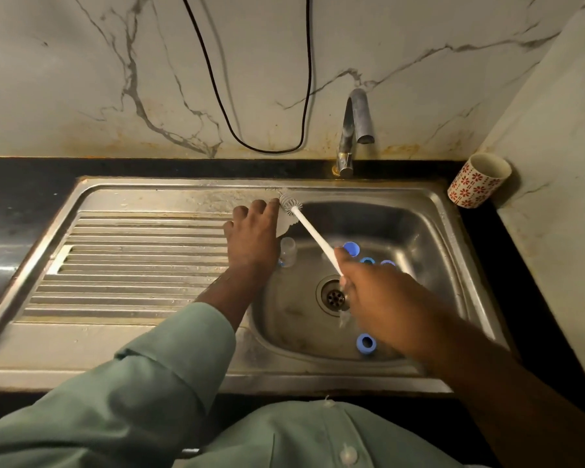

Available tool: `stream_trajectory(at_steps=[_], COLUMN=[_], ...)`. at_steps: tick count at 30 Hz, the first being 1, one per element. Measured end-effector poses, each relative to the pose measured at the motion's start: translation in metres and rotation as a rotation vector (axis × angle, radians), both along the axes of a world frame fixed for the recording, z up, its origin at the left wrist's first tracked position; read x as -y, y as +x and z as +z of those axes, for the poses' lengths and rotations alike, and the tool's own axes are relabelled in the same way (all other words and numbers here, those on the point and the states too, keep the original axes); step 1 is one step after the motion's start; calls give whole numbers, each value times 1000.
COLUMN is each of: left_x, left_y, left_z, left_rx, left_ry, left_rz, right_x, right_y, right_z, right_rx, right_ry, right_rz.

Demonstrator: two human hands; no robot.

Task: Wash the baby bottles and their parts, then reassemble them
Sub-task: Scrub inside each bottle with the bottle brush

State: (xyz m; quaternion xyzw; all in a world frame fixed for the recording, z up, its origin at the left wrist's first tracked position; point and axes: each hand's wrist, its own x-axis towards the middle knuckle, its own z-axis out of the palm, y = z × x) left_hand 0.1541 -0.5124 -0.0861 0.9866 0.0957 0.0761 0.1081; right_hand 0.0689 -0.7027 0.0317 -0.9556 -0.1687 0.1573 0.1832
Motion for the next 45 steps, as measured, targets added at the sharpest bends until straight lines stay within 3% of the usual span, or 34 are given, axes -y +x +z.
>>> stream_trajectory(at_steps=[4,11,14,19,23,29,32,35,40,45], left_x=[-11,-6,-6,22,10,13,-3,-8,1,-8], left_y=[3,8,8,8,12,13,14,8,2,2], left_z=[5,17,22,33,35,35,36,32,20,18], left_rx=[3,-5,24,79,104,154,241,270,201,279], left_ry=[49,47,-76,-256,-402,-775,-1033,-1037,-978,-1036], left_rz=[3,-33,53,17,88,205,271,176,104,42], right_x=[-7,-4,-2,-13,20,14,43,65,62,66], right_y=[17,26,16,28,7,27,19,30,23,14], right_z=[-5,-6,-12,-29,-36,-55,-68,-58,-33,-17], right_rx=[27,67,140,187,242,306,271,144,-49,-349], right_ry=[-154,-226,-257,-331,-359,-377,-305,-228,483,706], right_rz=[44,44,41,-8,-5,46,22,-58,-171,-260])
